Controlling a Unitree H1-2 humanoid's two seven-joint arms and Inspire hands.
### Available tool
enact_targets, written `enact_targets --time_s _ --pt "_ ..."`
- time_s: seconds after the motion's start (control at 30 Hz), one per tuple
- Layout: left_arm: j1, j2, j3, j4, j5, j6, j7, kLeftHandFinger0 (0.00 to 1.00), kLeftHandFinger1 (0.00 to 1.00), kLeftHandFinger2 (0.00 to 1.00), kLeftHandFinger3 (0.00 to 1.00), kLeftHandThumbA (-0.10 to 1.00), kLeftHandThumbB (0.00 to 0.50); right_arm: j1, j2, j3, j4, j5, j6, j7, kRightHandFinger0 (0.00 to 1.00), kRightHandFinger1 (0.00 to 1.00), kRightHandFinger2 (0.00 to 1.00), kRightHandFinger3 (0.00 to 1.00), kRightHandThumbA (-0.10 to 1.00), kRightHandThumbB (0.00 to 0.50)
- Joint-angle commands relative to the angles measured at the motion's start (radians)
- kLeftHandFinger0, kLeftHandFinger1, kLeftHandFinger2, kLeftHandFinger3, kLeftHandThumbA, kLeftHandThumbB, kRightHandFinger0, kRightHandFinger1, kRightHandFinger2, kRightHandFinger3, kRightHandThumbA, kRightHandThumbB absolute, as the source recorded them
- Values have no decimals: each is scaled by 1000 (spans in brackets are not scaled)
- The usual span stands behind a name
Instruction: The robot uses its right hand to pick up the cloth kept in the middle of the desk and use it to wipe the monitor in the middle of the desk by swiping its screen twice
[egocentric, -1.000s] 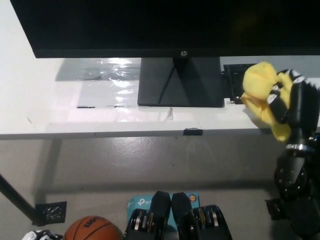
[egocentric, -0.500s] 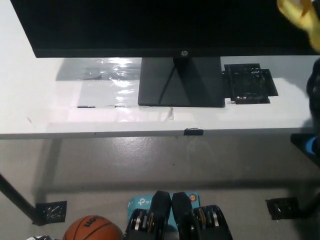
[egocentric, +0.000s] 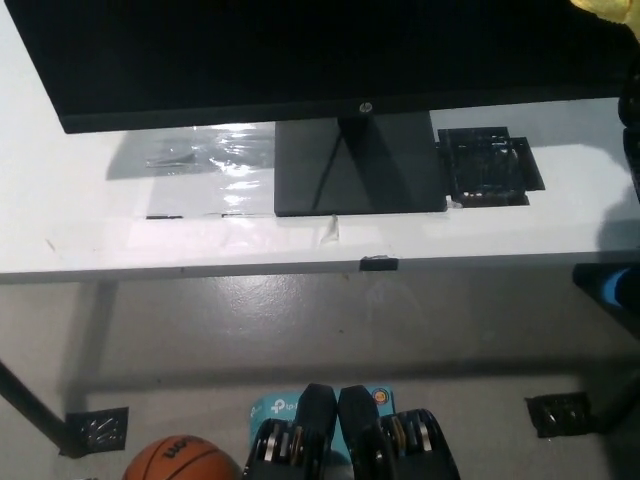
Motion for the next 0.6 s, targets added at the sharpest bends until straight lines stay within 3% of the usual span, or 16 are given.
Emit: enact_targets --time_s 0.0,0.03,0.07,0.1,0.17,0.2,0.27,0.3,0.37,0.4,0.47,0.57 --pt "7 17 6 -38 14 9 -5 556 592 699 803 835 391 -50 41 26 42 -4 53 6 0 3 333 435 -100 191" --pt "9 17 8 -47 8 19 -9 561 594 690 791 820 382 -47 63 37 60 -2 -4 -34 0 0 252 176 -100 205" --pt "7 18 8 -42 9 15 -10 555 590 686 784 828 396 -43 76 46 51 -8 -4 -44 0 0 141 43 -100 187" --pt "4 20 7 -33 9 8 -11 546 585 683 777 834 396 -37 95 58 34 -19 -2 -56 0 0 116 4 -100 183" --pt "-1 18 5 -28 10 5 -11 551 598 703 790 837 400 -27 130 71 2 -22 15 -57 0 0 124 0 -100 115" --pt "-1 16 4 -28 7 5 -12 550 592 693 784 825 396 -15 150 71 -35 -12 33 -36 0 0 223 0 -100 71" --pt "3 11 7 -42 4 19 -10 552 583 686 778 811 404 0 190 80 -99 -20 88 -11 0 0 318 40 -100 74" --pt "3 10 7 -40 2 16 -10 548 576 680 772 809 403 6 204 86 -119 -25 100 -10 0 4 373 190 -100 70" --pt "2 9 5 -32 2 6 -11 542 570 675 773 818 412 21 237 104 -159 -39 114 -10 0 0 273 218 -100 89" --pt "0 12 2 -31 8 5 -10 540 570 677 784 835 418 29 257 116 -182 -42 126 -1 0 0 246 153 -100 82" --pt "-5 15 -2 -31 11 10 -13 546 574 682 795 841 419 33 290 129 -203 -43 144 5 0 0 313 11 -100 63" --pt "-6 16 -4 -33 9 10 -16 547 571 678 797 840 423 31 327 149 -208 -48 147 2 0 0 359 44 -100 36"
